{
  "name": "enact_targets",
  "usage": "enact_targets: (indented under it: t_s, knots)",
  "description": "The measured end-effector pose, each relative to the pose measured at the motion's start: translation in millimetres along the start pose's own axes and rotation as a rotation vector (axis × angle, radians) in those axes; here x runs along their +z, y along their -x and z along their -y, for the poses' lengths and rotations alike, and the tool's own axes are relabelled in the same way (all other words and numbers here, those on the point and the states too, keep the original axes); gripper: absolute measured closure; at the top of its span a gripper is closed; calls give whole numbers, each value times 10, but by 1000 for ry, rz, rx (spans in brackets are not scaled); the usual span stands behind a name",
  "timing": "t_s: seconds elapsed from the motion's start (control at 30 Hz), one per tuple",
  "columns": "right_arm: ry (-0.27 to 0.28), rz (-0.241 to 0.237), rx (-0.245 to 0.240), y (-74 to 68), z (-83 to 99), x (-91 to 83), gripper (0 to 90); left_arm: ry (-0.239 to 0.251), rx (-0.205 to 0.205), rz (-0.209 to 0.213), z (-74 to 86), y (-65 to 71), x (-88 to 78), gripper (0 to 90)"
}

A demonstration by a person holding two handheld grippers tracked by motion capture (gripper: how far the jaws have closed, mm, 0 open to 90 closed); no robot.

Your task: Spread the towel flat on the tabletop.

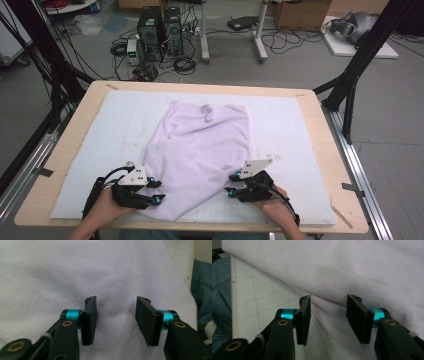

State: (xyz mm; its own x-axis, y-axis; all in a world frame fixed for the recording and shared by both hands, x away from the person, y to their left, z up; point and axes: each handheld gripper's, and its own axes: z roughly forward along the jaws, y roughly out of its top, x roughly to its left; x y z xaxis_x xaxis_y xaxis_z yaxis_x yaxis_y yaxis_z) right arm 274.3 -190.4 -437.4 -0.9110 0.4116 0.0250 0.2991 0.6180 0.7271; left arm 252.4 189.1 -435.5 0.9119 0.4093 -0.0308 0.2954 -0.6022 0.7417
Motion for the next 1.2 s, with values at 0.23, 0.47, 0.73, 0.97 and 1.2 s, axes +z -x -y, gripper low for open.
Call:
enact_targets:
  t_s: [0.23,0.47,0.73,0.97,1.2]
  knots:
    - [-14,23,0,-1,-35,86,861,34,-12,-29,-59,-18,-31,850]
    - [81,69,20,137,-209,-237,867,172,-93,-97,-434,-291,-236,866]
    - [70,148,122,609,-348,-279,866,169,-218,-242,-726,-892,65,867]
    - [-20,123,239,978,-210,142,863,65,-319,-279,-595,-1186,455,852]
    - [65,120,240,942,-246,-35,700,145,-279,-280,-679,-1013,156,676]
